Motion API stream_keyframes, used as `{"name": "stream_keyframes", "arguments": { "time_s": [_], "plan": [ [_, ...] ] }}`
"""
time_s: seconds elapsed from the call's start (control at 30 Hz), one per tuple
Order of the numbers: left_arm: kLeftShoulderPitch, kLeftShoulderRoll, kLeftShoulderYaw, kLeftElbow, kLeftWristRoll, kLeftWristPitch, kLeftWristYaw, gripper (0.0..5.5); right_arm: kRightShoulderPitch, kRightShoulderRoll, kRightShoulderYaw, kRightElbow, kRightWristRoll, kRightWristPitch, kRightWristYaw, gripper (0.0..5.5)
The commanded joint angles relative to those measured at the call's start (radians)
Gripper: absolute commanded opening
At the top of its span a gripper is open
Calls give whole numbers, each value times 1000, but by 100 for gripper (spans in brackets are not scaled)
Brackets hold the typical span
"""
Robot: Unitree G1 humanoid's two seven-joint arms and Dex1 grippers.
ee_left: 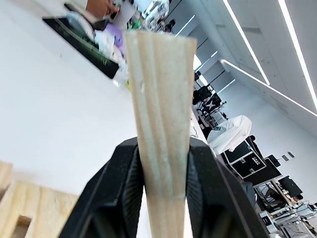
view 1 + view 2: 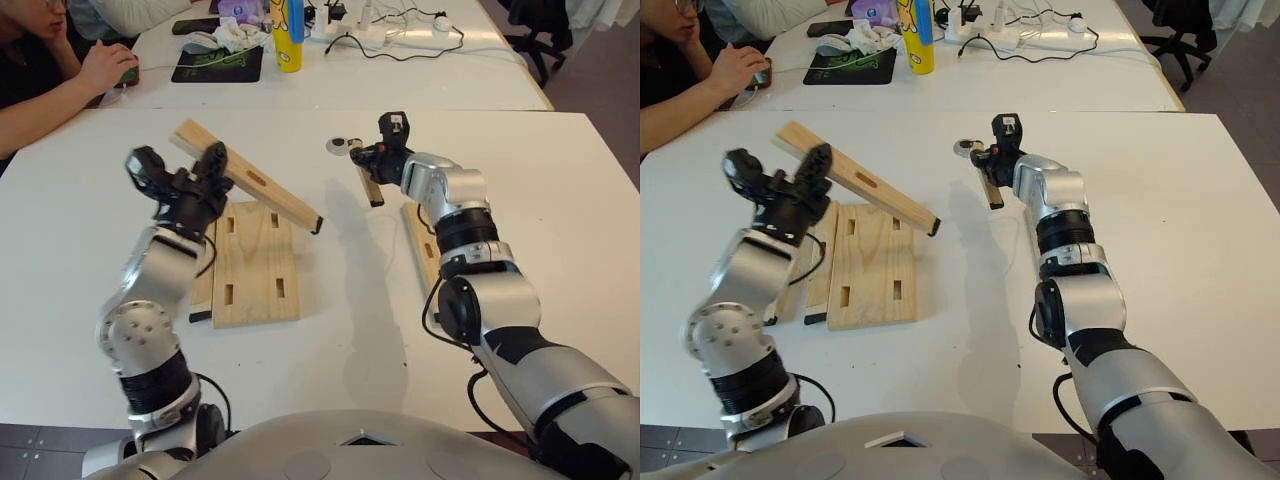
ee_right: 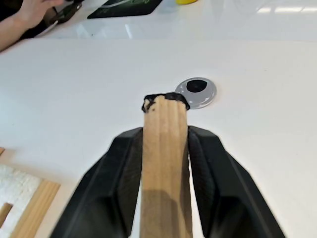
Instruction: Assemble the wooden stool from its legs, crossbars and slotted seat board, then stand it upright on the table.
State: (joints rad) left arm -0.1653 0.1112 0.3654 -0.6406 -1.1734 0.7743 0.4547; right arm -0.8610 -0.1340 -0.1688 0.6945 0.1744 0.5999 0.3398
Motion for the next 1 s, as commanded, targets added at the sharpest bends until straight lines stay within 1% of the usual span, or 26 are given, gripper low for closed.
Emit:
{"name": "stream_keyframes", "arguments": {
  "time_s": [0.03, 0.07, 0.17, 0.27, 0.5, 0.67, 0.77, 0.87, 1.0],
  "plan": [
    [87, 128, 79, -106, -159, 22, 126, 104, 150, -36, -125, -259, 62, 54, -111, 130],
    [118, 154, 92, -125, -177, 19, 132, 104, 185, -38, -153, -317, 74, 64, -138, 130],
    [266, 221, 132, -187, -160, -1, 70, 104, 276, -40, -239, -469, 106, 81, -217, 130],
    [315, 265, 149, -199, -157, -38, 8, 104, 335, -32, -284, -557, 135, 95, -267, 130],
    [349, 353, 143, -251, -101, -108, -99, 104, 416, 2, -305, -666, 188, 90, -311, 130],
    [436, 433, 119, -338, 31, -122, -239, 104, 460, -2, -316, -710, 208, 79, -329, 130],
    [509, 477, 94, -396, 113, -151, -359, 104, 469, -7, -322, -718, 213, 74, -338, 130],
    [565, 476, 95, -402, 142, -177, -397, 104, 471, -6, -322, -724, 214, 71, -348, 130],
    [569, 486, 120, -378, 214, -189, -416, 104, 485, -1, -322, -733, 216, 71, -355, 130]
  ]
}}
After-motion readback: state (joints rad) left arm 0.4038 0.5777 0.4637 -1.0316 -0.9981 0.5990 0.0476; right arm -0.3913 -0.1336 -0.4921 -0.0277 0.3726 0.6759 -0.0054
